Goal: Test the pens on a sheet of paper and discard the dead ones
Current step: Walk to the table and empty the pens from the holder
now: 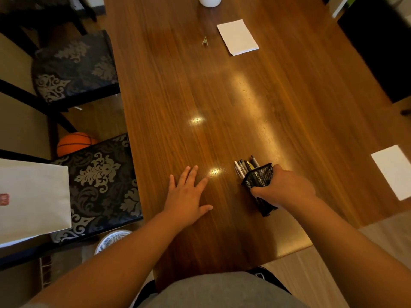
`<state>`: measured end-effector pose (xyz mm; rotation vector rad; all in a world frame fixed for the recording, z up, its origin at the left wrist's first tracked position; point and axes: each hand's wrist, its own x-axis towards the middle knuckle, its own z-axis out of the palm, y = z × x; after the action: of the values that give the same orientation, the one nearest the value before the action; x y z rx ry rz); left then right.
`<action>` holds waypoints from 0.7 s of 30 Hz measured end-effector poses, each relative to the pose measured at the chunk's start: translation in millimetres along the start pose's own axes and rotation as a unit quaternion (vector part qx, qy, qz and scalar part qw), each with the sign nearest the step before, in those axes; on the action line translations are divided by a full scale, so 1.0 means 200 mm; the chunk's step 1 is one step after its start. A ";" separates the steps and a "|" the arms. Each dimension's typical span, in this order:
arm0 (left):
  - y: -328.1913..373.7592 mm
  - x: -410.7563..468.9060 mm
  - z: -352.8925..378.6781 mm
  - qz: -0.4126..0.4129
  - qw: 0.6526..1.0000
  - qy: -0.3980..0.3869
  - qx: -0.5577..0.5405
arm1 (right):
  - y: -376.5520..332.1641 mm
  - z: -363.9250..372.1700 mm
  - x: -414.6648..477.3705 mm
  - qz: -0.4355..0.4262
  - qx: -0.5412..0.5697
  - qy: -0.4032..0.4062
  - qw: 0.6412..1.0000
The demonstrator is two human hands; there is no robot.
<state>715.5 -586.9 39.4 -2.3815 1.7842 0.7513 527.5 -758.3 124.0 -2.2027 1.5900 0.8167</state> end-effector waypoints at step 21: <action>0.03 -0.17 0.15 -0.035 0.998 0.051 -0.019 | 0.16 0.05 -0.10 -0.019 0.000 -0.006 1.000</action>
<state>693.7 -548.4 28.9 -2.5365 1.7256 0.6739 489.9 -748.0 130.3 -2.2178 1.5372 0.8182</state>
